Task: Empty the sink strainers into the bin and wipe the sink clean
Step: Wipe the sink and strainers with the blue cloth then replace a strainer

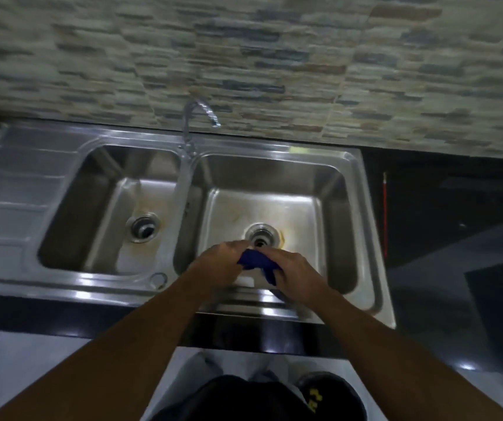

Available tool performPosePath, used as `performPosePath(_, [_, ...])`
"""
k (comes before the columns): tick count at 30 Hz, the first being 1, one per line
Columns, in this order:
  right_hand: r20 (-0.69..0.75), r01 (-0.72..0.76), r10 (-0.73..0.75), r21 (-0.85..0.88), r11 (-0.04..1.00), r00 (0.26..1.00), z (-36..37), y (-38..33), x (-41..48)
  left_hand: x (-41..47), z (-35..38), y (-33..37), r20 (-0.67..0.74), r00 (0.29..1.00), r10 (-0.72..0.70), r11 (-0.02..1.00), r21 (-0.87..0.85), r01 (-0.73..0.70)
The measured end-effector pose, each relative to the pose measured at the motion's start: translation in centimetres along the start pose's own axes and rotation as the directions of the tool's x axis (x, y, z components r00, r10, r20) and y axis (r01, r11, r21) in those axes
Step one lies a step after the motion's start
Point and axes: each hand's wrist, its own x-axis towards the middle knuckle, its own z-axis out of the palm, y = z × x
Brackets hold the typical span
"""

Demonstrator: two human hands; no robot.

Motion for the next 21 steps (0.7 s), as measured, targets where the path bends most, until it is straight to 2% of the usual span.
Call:
performPosePath(3, [-0.009, 0.012, -0.012, -0.036, 0.999, 1.0, 2.0, -4.4, 4.9, -1.7, -2.9, -5.3, -0.101, 0.994, -0.046, 0.998, -0.048, 0.041])
performPosePath(6, [-0.11, 0.039, -0.042, -0.021, 0.999, 0.993, 4.7, -8.2, 9.9, -2.3, -6.0, -10.3, -0.226, 0.971, -0.081, 0.989, -0.138, 0.05])
performPosePath(8, [-0.154, 0.036, -0.036, 0.001, 0.999, 0.987, 6.6, -10.7, 12.6, -2.4, -7.7, -13.4, -0.298, 0.95, -0.092, 0.989, -0.14, 0.052])
performPosePath(10, [-0.146, 0.03, -0.038, -0.053, 0.998, 0.989, 8.9, -12.6, 14.8, -2.7, -8.8, -16.7, -0.352, 0.928, -0.125, 0.988, -0.127, 0.084])
performPosePath(14, [0.016, 0.0, 0.004, -0.255, 0.967, 1.0, 13.8, -14.1, 16.5, -4.3, -9.3, -24.2, -0.327, 0.919, -0.221, 0.975, -0.081, 0.206])
performPosePath(18, [0.006, 0.172, -0.178, -0.276, 0.946, 0.984, 18.2, -13.2, 16.4, -5.6, -9.1, -30.8, -0.343, 0.906, -0.248, 0.966, -0.019, 0.257])
performPosePath(21, [-0.021, 0.153, -0.164, -0.253, 0.955, 0.986, 19.5, -11.9, 18.6, -5.3, -9.8, -34.6, -0.413, 0.894, -0.173, 0.977, 0.044, 0.209])
